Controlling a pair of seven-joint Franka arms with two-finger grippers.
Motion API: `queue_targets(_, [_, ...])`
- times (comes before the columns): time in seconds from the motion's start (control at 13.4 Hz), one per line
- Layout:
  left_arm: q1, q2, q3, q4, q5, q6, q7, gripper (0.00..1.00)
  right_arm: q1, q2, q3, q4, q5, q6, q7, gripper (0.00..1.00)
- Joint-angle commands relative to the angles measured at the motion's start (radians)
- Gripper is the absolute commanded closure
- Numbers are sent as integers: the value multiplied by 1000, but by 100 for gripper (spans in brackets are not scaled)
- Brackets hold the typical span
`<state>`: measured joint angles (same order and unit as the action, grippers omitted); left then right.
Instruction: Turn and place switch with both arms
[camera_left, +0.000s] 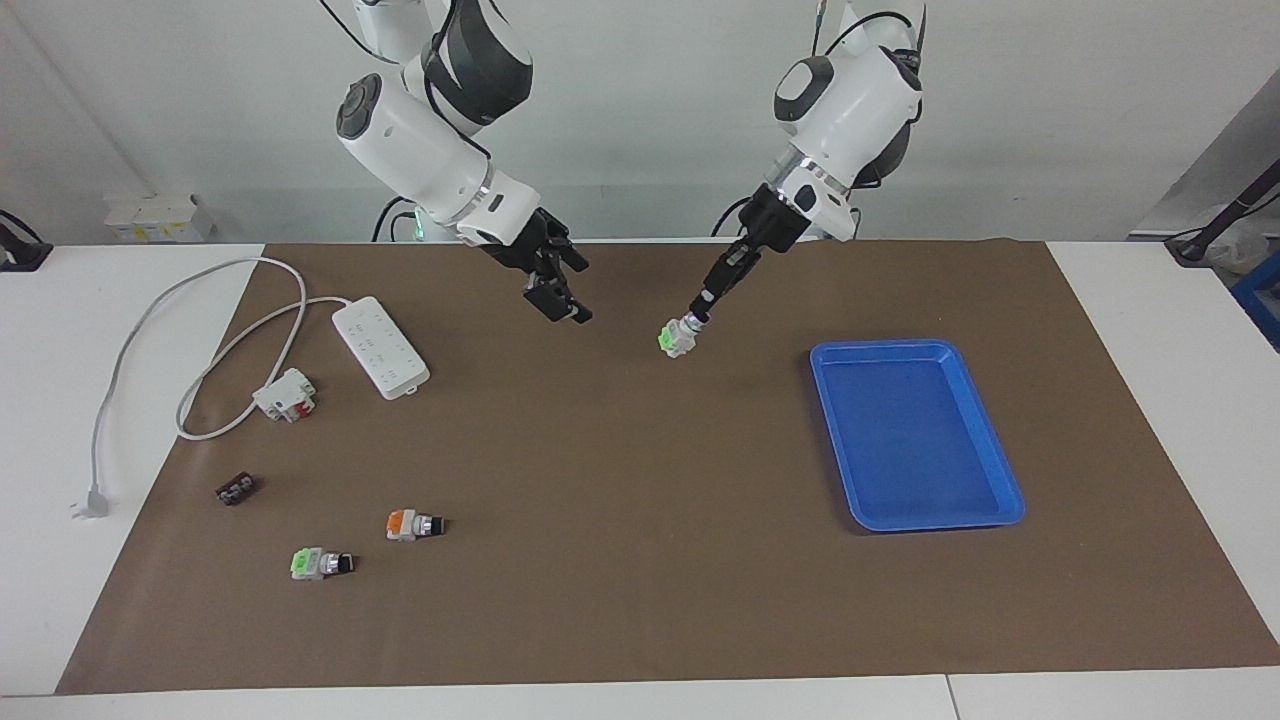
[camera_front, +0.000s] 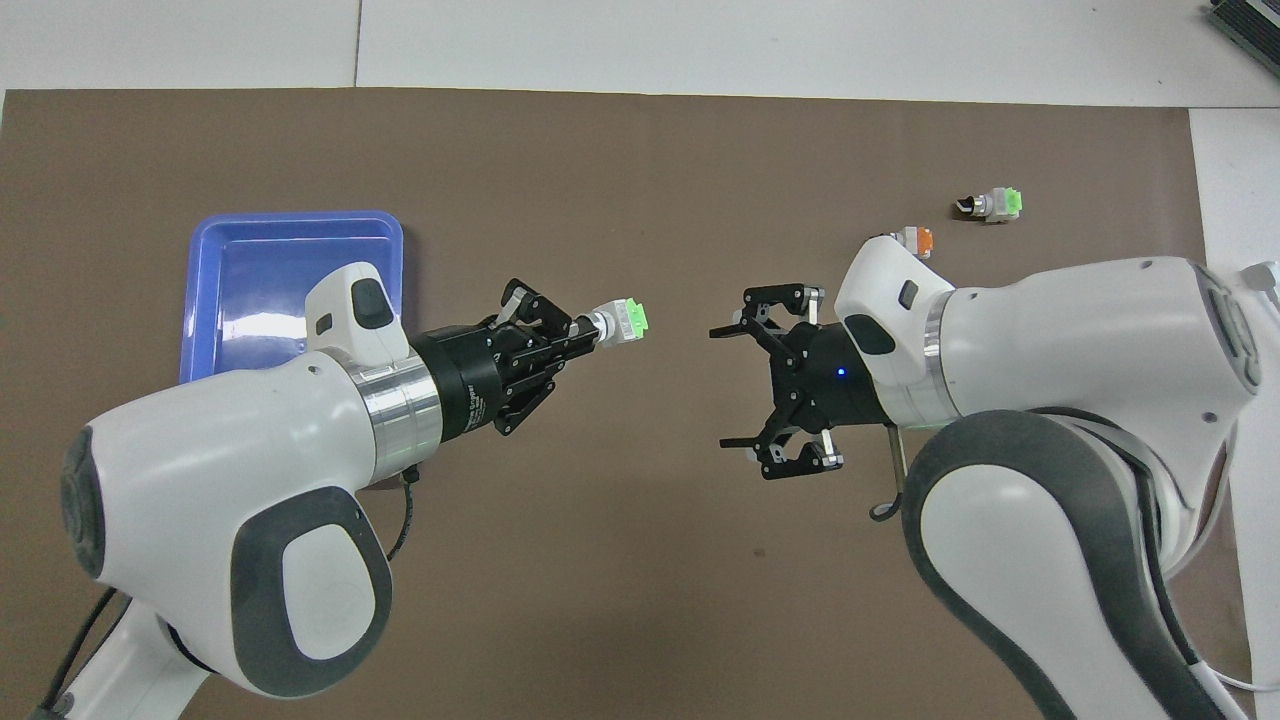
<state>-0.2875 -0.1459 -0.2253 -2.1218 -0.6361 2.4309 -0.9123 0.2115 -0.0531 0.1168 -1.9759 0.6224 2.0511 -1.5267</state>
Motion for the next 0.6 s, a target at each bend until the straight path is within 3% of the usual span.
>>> queue_targets(0.0, [45, -15, 1, 8, 113, -114, 81, 100, -20, -17, 6, -1, -120, -9, 126, 0])
queue_targets(0.22, [120, -24, 6, 19, 261, -257, 189, 100, -21, 8, 7, 66, -254, -5, 365, 0])
queue_targets(0.52, [301, -41, 6, 10, 438, -383, 447, 100, -53, 22, 6, 101, -282, 4, 701, 0])
